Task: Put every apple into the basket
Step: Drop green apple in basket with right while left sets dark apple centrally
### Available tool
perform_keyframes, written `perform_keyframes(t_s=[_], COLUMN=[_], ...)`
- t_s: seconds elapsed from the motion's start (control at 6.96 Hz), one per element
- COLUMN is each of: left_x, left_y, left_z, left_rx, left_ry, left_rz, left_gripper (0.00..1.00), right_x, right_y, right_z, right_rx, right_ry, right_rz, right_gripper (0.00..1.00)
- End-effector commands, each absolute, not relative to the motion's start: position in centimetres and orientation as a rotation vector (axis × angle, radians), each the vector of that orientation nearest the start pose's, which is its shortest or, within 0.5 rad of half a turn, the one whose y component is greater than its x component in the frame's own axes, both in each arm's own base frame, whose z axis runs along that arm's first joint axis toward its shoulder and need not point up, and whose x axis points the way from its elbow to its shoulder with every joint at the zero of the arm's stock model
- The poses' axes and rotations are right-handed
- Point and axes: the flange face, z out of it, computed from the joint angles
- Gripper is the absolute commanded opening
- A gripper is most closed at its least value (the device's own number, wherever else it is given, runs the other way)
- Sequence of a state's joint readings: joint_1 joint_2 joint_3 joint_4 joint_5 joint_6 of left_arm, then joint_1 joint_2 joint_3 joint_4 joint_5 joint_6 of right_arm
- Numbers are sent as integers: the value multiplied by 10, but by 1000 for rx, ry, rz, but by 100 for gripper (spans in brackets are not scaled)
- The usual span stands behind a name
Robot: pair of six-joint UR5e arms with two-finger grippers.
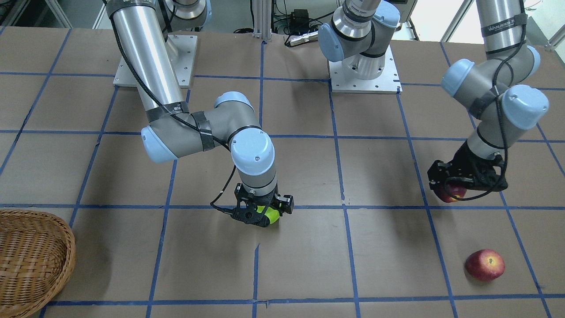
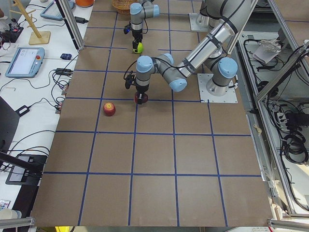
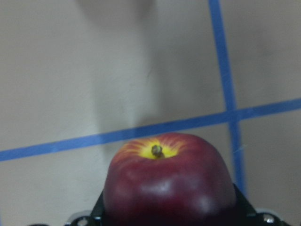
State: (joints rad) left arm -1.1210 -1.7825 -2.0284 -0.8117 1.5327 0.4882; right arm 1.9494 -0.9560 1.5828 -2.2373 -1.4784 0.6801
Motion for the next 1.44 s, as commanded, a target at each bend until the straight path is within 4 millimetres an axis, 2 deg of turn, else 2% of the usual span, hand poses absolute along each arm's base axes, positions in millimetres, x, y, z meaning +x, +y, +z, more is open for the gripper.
perform_keyframes(t_s=[0.0, 0.14, 0.29, 0.43, 0.58, 0.72, 0.86, 1.01, 1.15, 1.29], left_x=[-41, -104, -154, -187, -230, -290, -337, -347, -349, -353], left_y=[-514, -508, -497, -494, -496, -497, -503, -513, -520, -528], left_z=[262, 255, 249, 249, 251, 241, 237, 220, 204, 206], left_rx=[-301, -453, -554, -620, -799, -839, -923, -926, -923, -936], left_ry=[3148, 3147, 3139, 3150, 3138, 3137, 3134, 3117, 3106, 3128], left_rz=[-142, -120, -106, -159, -168, -148, -160, -139, -122, -173], left_gripper=[37, 37, 37, 37, 37, 37, 38, 58, 88, 100], right_x=[380, 365, 327, 276, 212, 142, 77, 0, -68, -104], right_y=[-570, -579, -604, -632, -655, -671, -676, -678, -678, -676], right_z=[194, 204, 217, 254, 276, 288, 303, 310, 307, 305], right_rx=[452, 467, 556, 606, 557, 549, 473, 381, 297, 183], right_ry=[2995, 2989, 2999, 2988, 3030, 3070, 3138, 3166, 3181, 3201], right_rz=[6, -8, -73, -136, -111, -104, -99, -95, -85, -92], right_gripper=[0, 0, 0, 0, 0, 0, 0, 0, 0, 0])
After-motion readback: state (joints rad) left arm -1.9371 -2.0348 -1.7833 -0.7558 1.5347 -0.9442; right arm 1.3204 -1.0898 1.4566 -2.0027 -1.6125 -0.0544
